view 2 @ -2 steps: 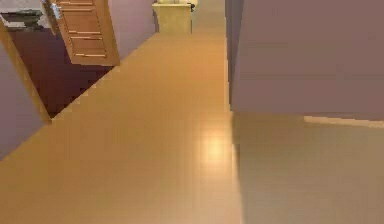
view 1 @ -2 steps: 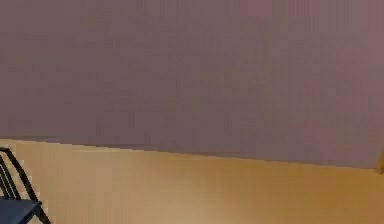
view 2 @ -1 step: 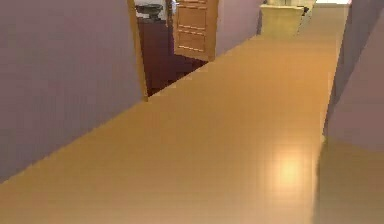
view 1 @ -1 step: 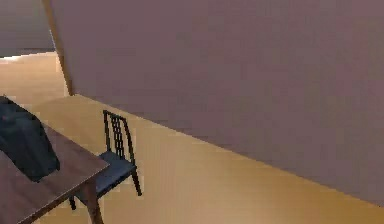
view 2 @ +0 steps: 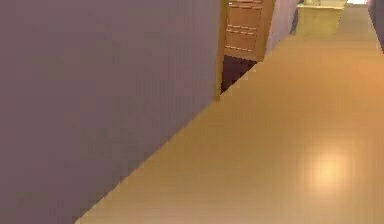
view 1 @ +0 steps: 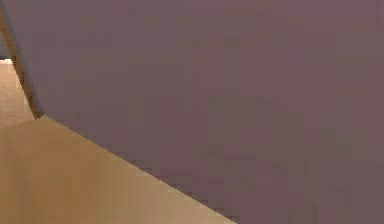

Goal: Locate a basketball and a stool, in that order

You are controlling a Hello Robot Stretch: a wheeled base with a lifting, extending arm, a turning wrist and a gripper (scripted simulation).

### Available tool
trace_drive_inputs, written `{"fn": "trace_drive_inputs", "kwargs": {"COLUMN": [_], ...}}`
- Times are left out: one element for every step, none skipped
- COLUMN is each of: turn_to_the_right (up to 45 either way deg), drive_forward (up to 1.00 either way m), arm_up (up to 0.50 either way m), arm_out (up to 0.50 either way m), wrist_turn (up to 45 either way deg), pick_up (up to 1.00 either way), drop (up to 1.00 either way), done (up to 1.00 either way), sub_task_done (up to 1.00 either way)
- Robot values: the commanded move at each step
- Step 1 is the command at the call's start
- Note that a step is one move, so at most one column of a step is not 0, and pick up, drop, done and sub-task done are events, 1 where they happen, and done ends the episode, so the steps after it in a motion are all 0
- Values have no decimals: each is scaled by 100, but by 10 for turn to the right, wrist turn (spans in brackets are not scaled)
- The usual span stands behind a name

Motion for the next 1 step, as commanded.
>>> {"fn": "trace_drive_inputs", "kwargs": {"turn_to_the_right": [-30], "drive_forward": [0], "arm_up": [0], "arm_out": [0], "wrist_turn": [0], "pick_up": [0], "drop": [0], "done": [0], "sub_task_done": [0]}}
